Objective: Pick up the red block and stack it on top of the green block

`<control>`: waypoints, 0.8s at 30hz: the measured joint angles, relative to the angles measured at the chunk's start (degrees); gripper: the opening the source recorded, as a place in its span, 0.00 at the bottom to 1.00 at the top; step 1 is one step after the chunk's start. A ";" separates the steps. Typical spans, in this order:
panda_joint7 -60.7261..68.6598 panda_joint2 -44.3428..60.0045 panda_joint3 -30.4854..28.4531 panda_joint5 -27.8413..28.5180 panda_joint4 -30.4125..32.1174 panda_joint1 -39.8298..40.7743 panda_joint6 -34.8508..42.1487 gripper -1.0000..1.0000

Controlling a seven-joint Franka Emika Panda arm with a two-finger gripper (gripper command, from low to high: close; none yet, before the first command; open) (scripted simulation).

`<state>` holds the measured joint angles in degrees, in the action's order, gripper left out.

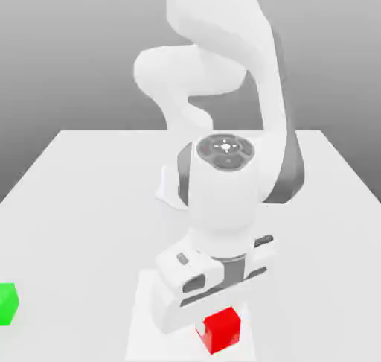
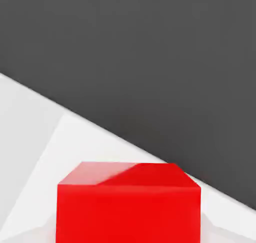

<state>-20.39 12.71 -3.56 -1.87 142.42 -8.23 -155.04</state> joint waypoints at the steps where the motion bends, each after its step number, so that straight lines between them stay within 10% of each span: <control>1: -0.17 -0.51 -1.36 -0.44 -0.49 1.43 1.13 0.00; 15: 1.88 7.70 -16.69 -13.00 -9.29 25.20 3.53 0.00; 16: 2.51 9.18 -16.23 -14.14 -9.71 26.27 2.60 1.00; 24: 1.63 7.86 -17.23 -13.10 -9.89 26.14 3.94 1.00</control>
<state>-18.75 20.57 -20.79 -14.97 132.53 17.91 -151.10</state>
